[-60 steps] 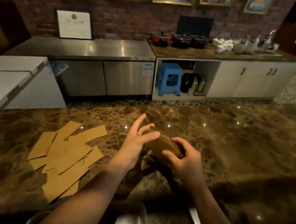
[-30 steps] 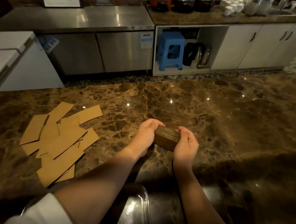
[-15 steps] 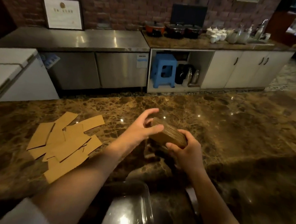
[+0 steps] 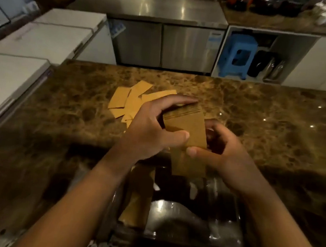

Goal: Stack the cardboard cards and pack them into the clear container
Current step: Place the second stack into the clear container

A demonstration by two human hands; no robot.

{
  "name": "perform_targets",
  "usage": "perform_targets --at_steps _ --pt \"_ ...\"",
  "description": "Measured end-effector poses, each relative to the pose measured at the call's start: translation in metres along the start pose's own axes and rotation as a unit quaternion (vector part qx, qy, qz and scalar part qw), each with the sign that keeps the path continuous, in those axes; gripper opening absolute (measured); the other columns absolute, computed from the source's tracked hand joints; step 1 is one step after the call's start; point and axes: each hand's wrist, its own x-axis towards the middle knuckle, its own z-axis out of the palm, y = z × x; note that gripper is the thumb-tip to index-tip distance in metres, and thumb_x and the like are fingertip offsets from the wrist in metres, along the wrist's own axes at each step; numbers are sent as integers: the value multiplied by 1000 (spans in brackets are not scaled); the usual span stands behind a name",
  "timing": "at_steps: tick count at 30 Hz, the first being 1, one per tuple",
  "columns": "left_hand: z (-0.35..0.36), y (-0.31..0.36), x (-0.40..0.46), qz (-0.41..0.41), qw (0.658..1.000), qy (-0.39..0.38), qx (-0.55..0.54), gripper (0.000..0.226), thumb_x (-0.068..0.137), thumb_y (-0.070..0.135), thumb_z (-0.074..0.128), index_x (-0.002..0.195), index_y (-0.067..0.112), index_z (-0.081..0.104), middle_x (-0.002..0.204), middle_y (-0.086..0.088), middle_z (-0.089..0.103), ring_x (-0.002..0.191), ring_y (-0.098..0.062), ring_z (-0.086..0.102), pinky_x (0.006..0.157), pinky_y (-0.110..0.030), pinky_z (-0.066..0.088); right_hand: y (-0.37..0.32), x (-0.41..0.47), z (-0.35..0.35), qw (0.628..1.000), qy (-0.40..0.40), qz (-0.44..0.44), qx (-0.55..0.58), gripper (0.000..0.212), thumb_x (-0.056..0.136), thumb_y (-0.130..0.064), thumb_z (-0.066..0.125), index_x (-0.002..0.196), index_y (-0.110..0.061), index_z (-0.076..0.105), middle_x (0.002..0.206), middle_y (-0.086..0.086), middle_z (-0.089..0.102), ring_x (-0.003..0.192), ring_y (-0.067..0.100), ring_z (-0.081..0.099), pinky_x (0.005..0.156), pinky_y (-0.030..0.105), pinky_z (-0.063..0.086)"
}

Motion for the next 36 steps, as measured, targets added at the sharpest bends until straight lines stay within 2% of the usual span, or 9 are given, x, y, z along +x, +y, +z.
perform_targets --at_steps 6,10,15,18,23,28,31,33,36 --pt "-27 -18 -49 -154 983 79 -67 62 64 34 83 118 43 53 111 5 73 98 -12 71 73 -28 60 12 -14 19 995 2 95 -36 65 67 -32 80 126 -22 58 113 1 74 101 18 73 79 41 63" --pt "-48 -39 -94 -292 934 205 3 24 81 42 69 103 43 58 113 4 66 97 -16 65 76 -37 56 50 -34 20 975 34 203 -87 47 78 -20 81 119 -14 58 108 11 72 97 29 72 82 53 61" --pt "-40 -52 -125 -416 903 105 -9 17 87 42 67 101 34 64 102 -1 69 96 -20 65 77 -44 54 81 -30 34 941 42 314 -120 32 86 -16 77 111 -21 57 106 5 67 93 20 68 71 36 62" --pt "-37 -50 -125 -436 896 87 -24 30 73 45 63 99 30 65 102 -4 73 97 -24 68 86 -52 55 83 -22 44 935 28 312 -168 25 87 -27 75 109 -22 64 103 4 70 95 22 69 80 41 62" --pt "-43 -62 -125 -443 894 64 -1 10 96 20 58 101 27 61 104 -10 69 97 -31 67 82 -58 58 78 -15 74 898 -12 289 -332 31 95 -42 58 93 -14 73 96 6 72 92 22 67 89 45 57" --pt "-42 -61 -128 -431 901 48 23 11 91 25 62 100 30 58 96 -5 68 92 -25 66 86 -57 55 85 -17 79 895 -29 306 -323 53 94 -43 56 137 -12 50 139 13 54 126 30 52 105 50 46" --pt "-48 -59 -127 -433 901 33 -6 9 89 33 64 98 33 61 98 -4 71 90 -24 70 68 -46 59 86 -22 81 903 -13 322 -283 88 85 -50 65 153 -11 25 154 15 40 139 34 41 107 51 45" --pt "-61 -59 -119 -429 903 17 -5 6 91 39 62 93 36 66 95 -2 74 86 -20 72 62 -37 56 83 -24 77 904 -5 319 -284 96 80 -56 70 152 -10 27 147 10 51 132 27 50 102 44 51" --pt "-82 -69 -96 -409 911 56 20 6 95 35 61 97 33 67 99 -3 72 88 -22 69 72 -37 52 64 -26 65 911 -3 291 -294 80 83 -62 68 142 -15 43 93 -10 73 85 2 67 68 14 51"
